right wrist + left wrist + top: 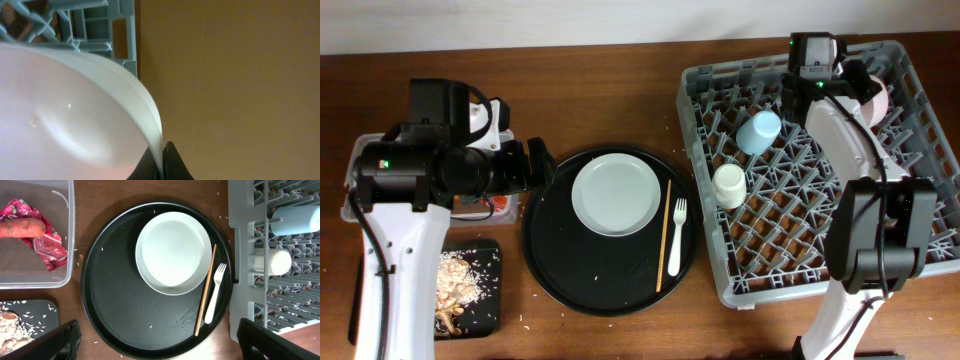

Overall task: Sort waste into correct bins and load items into the dishwasher rack
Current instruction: 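Lower the pink bowl upside down into the rack and open the right gripper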

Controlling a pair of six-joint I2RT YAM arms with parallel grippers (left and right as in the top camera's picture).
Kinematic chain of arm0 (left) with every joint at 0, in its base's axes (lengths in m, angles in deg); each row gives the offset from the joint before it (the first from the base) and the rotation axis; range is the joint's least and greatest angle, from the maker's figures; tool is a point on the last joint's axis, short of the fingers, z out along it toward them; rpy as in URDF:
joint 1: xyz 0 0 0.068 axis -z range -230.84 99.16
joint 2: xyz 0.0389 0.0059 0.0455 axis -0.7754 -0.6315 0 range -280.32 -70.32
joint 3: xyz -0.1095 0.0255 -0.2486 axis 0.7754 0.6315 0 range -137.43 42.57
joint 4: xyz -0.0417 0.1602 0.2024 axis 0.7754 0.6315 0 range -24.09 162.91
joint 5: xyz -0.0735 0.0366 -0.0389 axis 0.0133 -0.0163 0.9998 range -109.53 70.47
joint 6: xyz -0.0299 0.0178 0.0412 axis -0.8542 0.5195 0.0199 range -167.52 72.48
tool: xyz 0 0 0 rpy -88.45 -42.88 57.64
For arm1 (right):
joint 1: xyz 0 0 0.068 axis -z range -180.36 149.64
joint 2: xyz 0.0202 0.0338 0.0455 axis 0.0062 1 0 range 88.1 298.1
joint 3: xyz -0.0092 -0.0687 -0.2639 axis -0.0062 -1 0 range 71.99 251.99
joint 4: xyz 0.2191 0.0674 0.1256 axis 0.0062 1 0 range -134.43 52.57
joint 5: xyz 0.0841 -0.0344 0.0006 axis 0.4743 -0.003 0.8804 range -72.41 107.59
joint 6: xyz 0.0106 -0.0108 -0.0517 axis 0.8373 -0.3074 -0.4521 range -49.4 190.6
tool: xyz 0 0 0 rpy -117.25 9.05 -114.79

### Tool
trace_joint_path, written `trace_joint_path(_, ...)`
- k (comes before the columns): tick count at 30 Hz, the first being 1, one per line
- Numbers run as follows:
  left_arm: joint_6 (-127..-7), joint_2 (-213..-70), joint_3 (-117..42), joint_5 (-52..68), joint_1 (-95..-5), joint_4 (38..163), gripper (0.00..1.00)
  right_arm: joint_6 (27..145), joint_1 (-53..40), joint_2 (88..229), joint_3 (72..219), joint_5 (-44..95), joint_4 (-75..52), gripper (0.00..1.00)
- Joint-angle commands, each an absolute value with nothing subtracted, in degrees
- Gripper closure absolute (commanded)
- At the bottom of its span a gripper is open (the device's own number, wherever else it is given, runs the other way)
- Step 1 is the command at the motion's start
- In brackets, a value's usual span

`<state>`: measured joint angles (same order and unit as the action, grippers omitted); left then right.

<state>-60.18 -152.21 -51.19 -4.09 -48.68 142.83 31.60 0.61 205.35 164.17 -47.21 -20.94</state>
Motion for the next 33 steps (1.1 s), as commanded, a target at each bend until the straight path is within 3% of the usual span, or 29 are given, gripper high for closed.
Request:
trace_joint_path(1,-59.44,-151.62,-52.22,-4.28,-48.88,142.7,0.01,32.06,-0.76,206.9,161.57,-46.07,-22.32,0.96)
trace_joint_path(9,-59.44,-151.62,-52.22,-4.28,-48.88,142.7,0.01,32.06,-3.69,206.75,161.57,-47.67,-22.39,0.94)
trace_joint_path(10,-59.44,-151.62,-52.22,-4.28,-48.88,142.7,0.01,32.06,-3.87,206.75,161.57,-47.93,-22.41,0.89)
trace_joint_path(11,-59.44,-151.62,-52.22,-4.28,-48.88,142.7,0.01,32.06,-4.15,206.69,161.57,-49.04,-22.41,0.71)
trace_joint_path(14,-59.44,-151.62,-52.22,-4.28,-48.88,142.7,0.01,32.08,-5.26,205.26,161.57,-49.48,-22.45,0.6)
trace_joint_path(19,-59.44,-151.62,-52.22,-4.28,-48.88,142.7,0.01,33.65,-7.84,199.65,161.63,-48.39,-24.35,0.58)
trace_joint_path(20,-59.44,-151.62,-52.22,-4.28,-48.88,142.7,0.01,37.06,-8.3,198.01,161.63,-47.36,-23.78,0.51)
trace_joint_path(27,-59.44,-151.62,-52.22,-4.28,-48.88,142.7,0.01,54.85,-9.5,186.86,161.65,-28.45,-8.9,0.5)
trace_joint_path(31,-59.44,-151.62,-52.22,-4.28,-48.88,142.7,0.01,60.95,-1.72,180.11,161.68,-11.1,-5.45,0.5)
trace_joint_path(32,-59.44,-151.62,-52.22,-4.28,-48.88,142.7,0.01,63.31,1.9,178.56,161.68,-3.91,-5.12,0.56)
trace_joint_path(33,-59.44,-151.62,-52.22,-4.28,-48.88,142.7,0.01,65.76,5.84,177.51,161.68,3.79,-4.81,0.69)
